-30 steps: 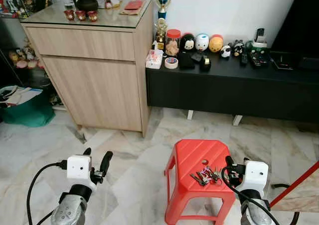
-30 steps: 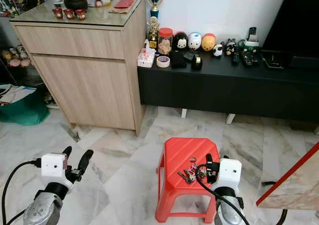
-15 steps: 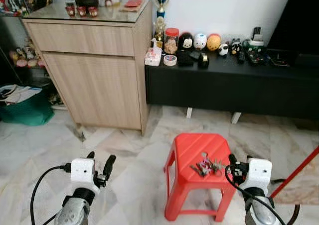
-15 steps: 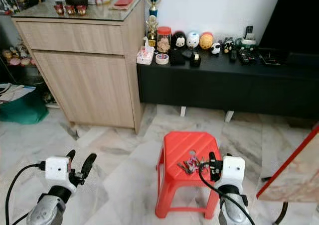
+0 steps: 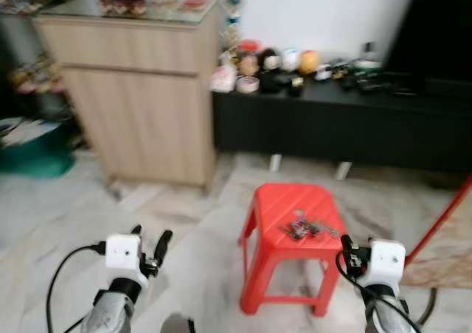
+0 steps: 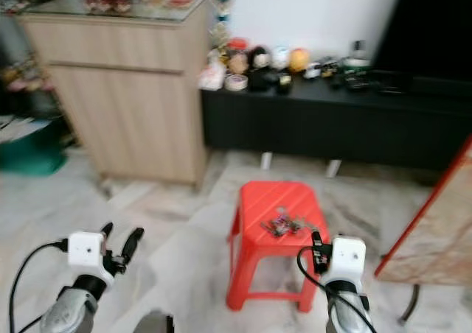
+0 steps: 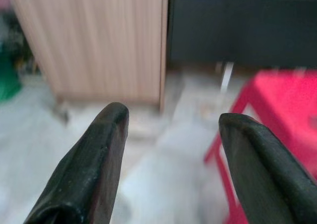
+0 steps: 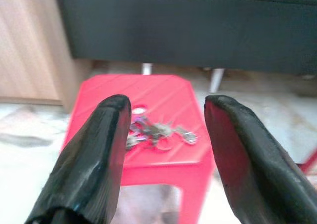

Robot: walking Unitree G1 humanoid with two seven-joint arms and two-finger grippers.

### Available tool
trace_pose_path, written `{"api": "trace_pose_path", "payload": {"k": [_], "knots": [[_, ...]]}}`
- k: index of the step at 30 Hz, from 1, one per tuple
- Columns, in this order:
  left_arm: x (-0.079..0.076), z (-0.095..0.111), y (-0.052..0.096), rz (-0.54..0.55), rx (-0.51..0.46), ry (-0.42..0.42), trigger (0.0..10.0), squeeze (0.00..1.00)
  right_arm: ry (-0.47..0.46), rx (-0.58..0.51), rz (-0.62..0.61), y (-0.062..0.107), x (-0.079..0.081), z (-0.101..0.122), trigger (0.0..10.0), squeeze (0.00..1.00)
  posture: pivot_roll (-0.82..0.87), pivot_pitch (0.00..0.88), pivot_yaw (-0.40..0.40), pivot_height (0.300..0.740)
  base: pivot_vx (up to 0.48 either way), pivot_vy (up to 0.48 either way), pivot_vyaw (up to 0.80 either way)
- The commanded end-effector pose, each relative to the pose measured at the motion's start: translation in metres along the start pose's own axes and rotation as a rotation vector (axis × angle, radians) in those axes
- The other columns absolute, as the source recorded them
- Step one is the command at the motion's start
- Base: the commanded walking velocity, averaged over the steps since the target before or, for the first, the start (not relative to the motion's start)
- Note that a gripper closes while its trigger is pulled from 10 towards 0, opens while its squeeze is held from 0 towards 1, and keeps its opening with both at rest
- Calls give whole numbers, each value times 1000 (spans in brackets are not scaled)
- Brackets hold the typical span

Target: Hang keys on a hook

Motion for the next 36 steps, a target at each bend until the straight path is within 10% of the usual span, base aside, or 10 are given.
{"api": "trace_pose_path", "payload": {"k": [1, 19, 36], "knots": [[2, 3, -3, -3, -7, -5, 10000, 0, -10, 10, 0, 0, 1, -3, 10000, 0, 91, 0, -47, 650, 0, 0, 0], [8, 2, -7, 16, 1, 31, 10000, 0, -6, 36, 0, -1, 0, -7, 10000, 0, 105, 0, -64, 650, 0, 0, 0], [10, 16, -33, -44, -29, 119, 10000, 0, -89, -14, 129, -23, 33, 10, 10000, 0, 61, 0, -3, 627, 0, 0, 0]]}}
Point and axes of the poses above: a point about 5 cm out from each wrist's last joint towards the gripper, its own y axis pointing back from the gripper into the wrist, its own z axis along the axis of the wrist's last joint, x = y × z, the point moved 3 cm from there along -y, pointing out of the wrist towards the gripper, and after that the axes turned 9 degrees about -y, right-handed, at the moved point
